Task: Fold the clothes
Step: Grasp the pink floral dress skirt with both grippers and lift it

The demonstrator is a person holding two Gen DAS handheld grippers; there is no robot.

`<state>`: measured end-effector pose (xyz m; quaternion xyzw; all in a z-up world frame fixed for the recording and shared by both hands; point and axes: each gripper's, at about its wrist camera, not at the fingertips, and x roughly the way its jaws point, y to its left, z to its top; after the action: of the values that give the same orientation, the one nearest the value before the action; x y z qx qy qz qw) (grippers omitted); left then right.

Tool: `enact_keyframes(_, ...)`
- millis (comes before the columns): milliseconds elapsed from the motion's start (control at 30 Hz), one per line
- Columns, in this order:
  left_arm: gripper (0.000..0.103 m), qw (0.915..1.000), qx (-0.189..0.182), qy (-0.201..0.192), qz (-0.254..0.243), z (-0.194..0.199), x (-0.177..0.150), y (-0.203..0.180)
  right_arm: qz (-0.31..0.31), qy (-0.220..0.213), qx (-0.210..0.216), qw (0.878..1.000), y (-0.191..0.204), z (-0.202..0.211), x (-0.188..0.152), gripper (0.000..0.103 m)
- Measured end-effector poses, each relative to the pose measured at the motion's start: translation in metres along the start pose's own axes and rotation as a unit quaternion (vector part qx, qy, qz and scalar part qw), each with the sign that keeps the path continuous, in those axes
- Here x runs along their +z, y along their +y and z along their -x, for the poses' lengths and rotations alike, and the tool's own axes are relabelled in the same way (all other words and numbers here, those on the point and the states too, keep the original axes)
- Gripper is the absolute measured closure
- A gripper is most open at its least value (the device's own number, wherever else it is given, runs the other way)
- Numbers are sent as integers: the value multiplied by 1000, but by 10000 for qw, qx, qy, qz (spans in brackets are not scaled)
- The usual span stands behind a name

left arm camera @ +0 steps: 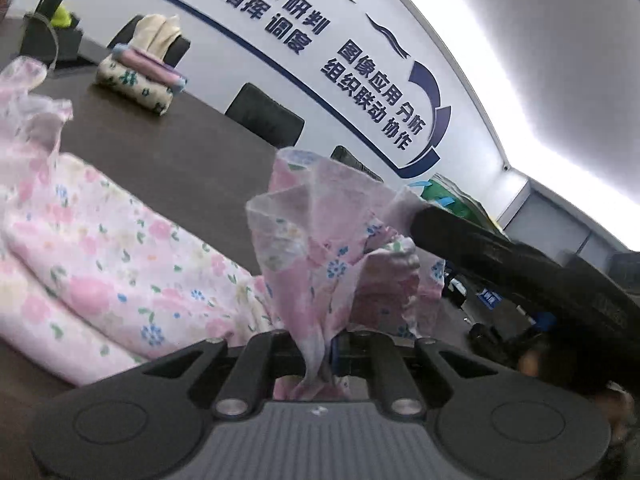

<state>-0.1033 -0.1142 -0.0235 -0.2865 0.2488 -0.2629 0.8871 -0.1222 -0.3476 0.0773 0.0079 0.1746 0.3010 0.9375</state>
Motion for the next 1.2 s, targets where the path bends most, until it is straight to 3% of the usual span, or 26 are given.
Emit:
enact_keyframes(67, 93, 9998, -21, -64, 195, 2, -1, 3, -34, 121, 209, 9997, -2, -19, 0, 40)
enact_keyframes(233, 85, 9980, -54, -194, 603, 9, -3, 11, 227, 574, 647, 9960, 11, -61, 3, 41)
enact_keyframes(300, 53, 9979, -21, -83, 640, 12, -2, 13, 265, 744, 788, 9938, 15, -73, 2, 41)
enact_keyframes(533, 49, 9994, 15, -198, 296, 35, 2, 11, 515, 1380, 1210, 9817, 25, -106, 0, 41)
enact_keyframes(767, 49, 9984, 148, -448, 301, 50, 11, 20, 584, 1006, 1607, 9801, -14, -73, 26, 35)
enact_keyframes(900, 51, 9981, 265, -446, 319, 47, 19, 22, -347, 323, 2244, 9733, -46, -63, 27, 35)
enact_keyframes(967, 53, 9984, 247, -404, 318, 45, 23, 22, -464, 101, 2229, 9737, -53, -55, 27, 35)
enact_keyframes(1033, 73, 9988, 222, -364, 248, 45, 23, 22, -251, 258, 1824, 9826, -56, -52, 26, 34)
enact_keyframes(1067, 97, 9989, 207, -327, 253, 45, 24, 23, -199, 409, 1667, 9850, -58, -55, 24, 32)
enact_keyframes(1200, 100, 9983, 192, -442, 336, 55, 19, 30, -352, 1012, 1385, 9846, -69, -78, 12, 33)
